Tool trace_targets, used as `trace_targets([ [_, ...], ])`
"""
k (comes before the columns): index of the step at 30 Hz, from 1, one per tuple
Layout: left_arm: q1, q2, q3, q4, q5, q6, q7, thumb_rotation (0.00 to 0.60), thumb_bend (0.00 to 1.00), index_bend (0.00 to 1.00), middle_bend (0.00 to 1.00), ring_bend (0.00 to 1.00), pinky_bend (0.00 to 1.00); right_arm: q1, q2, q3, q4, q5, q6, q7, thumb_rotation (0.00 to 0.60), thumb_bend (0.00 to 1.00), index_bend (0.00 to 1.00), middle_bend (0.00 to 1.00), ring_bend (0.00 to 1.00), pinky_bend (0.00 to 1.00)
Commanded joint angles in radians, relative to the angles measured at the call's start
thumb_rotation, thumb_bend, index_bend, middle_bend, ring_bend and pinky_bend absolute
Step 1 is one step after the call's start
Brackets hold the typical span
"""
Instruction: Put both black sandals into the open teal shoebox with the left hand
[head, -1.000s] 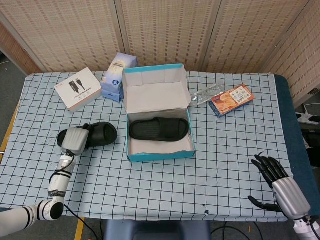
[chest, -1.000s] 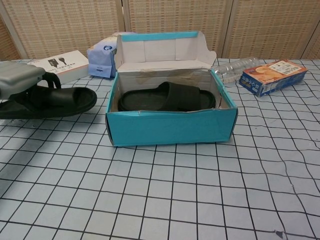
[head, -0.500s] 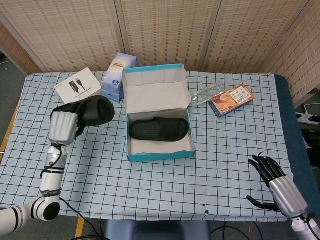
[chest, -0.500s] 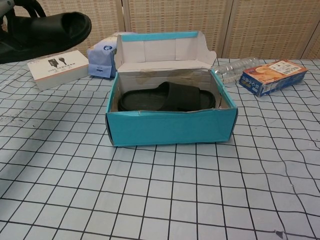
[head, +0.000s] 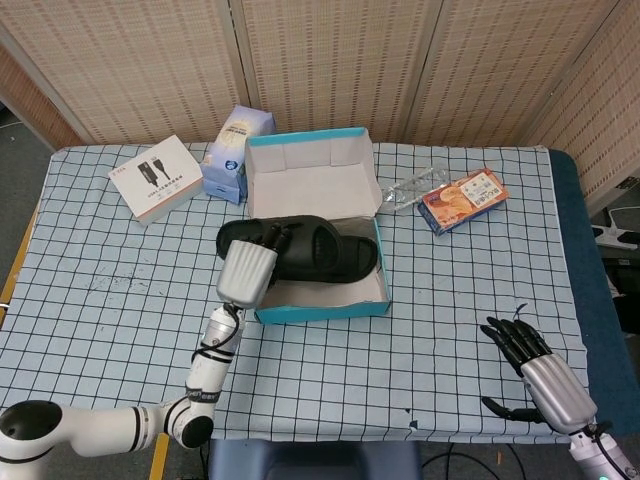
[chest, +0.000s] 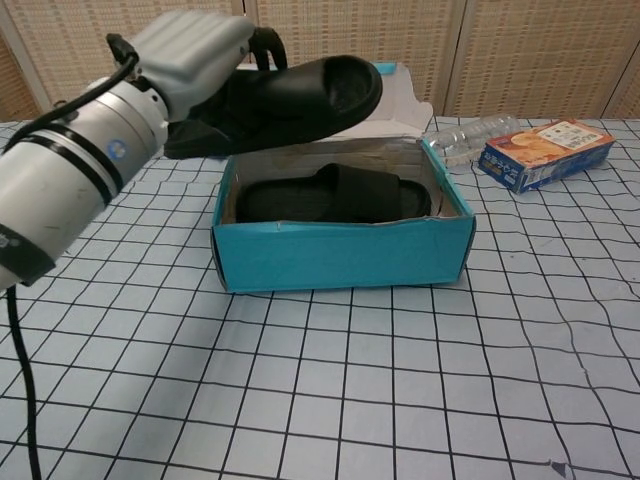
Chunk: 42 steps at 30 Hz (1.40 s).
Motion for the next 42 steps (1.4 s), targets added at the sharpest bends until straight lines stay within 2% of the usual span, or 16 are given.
trace_targets([
  [1, -0.064, -0.064, -0.036, 0.065, 0.05, 0.015, 0.073, 0.6, 0.47, 0.49, 0.6, 0.58, 0.71, 0.003, 0.003, -0.001, 0.003, 0.001, -0.001, 0.008, 0.47, 0.15, 0.0, 0.0, 0.0, 0.0],
  [6, -0.069, -0.08, -0.048, -0.011, -0.016, -0.025, 0.134, 0.6, 0.47, 0.48, 0.6, 0.58, 0.71, 0.011, 0.001, 0.006, 0.006, 0.025, -0.016, 0.017, 0.471, 0.15, 0.0, 0.0, 0.0, 0.0],
  [15, -0.123, -0.175, -0.099, 0.025, -0.141, -0.077, 0.219, 0.6, 0.46, 0.47, 0.6, 0.59, 0.72, 0.017, -0.003, 0.009, 0.01, 0.038, -0.026, 0.015, 0.47, 0.15, 0.0, 0.0, 0.0, 0.0],
  [22, -0.147, -0.198, -0.122, 0.014, -0.204, -0.043, 0.338, 0.6, 0.47, 0.47, 0.61, 0.6, 0.73, 0.023, -0.003, 0.003, 0.009, 0.032, -0.034, 0.016, 0.47, 0.15, 0.0, 0.0, 0.0, 0.0],
  [26, -0.145, -0.202, -0.136, -0.023, -0.314, -0.013, 0.458, 0.6, 0.47, 0.47, 0.61, 0.6, 0.74, 0.019, 0.0, 0.003, 0.009, 0.031, -0.022, 0.019, 0.47, 0.15, 0.0, 0.0, 0.0, 0.0],
  [30, -0.147, -0.204, -0.134, -0.047, -0.371, -0.004, 0.502, 0.6, 0.47, 0.46, 0.61, 0.6, 0.74, 0.018, 0.001, 0.002, 0.01, 0.03, -0.018, 0.023, 0.471, 0.15, 0.0, 0.0, 0.0, 0.0],
  [42, -0.201, -0.248, -0.118, -0.031, -0.385, 0.018, 0.541, 0.6, 0.47, 0.43, 0.61, 0.6, 0.74, 0.02, 0.005, -0.005, 0.014, 0.018, -0.013, 0.033, 0.471, 0.15, 0.0, 0.0, 0.0, 0.0],
])
